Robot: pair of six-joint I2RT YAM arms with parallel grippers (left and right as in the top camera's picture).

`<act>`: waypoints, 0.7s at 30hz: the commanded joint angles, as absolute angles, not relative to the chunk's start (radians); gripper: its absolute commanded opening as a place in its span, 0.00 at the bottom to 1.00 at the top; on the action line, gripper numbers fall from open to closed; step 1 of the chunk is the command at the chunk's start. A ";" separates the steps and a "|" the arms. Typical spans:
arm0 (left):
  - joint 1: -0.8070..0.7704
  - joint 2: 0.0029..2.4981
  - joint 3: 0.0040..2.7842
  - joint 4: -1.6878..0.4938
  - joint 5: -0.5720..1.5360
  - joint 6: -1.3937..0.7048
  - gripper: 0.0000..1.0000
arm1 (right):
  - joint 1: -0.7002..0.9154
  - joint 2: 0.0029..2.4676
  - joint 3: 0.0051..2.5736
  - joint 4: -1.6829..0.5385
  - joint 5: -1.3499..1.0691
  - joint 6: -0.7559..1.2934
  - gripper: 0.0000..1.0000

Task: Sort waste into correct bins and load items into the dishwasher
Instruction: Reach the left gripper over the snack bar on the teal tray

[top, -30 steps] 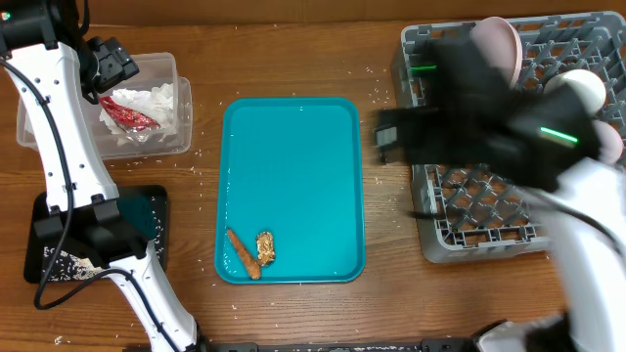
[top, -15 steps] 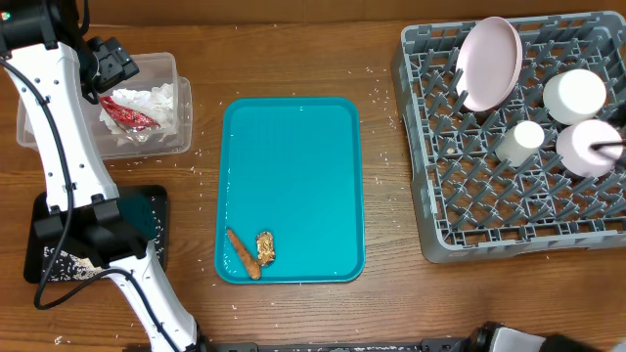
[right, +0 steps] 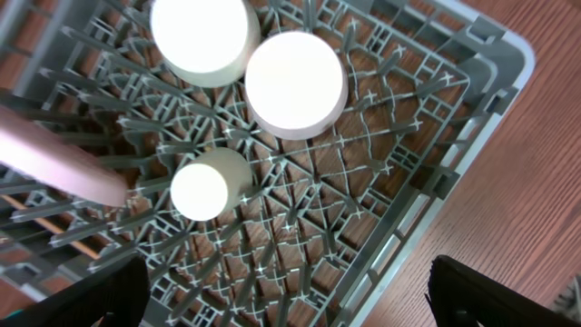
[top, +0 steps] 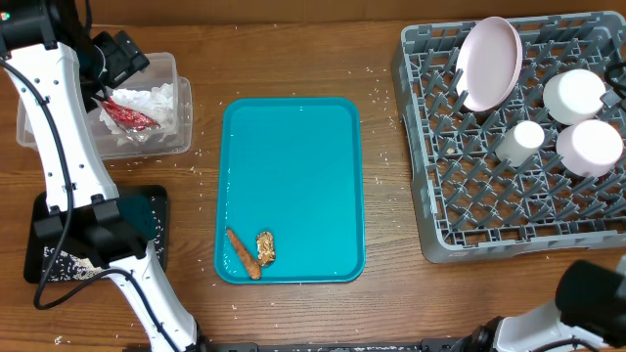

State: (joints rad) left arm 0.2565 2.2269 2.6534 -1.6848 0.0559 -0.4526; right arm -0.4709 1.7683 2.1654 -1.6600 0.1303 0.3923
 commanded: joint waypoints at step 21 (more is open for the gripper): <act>-0.031 1.797 2.331 -1.690 0.247 -0.367 1.00 | -0.472 1.820 2.167 -1.651 0.126 0.397 1.00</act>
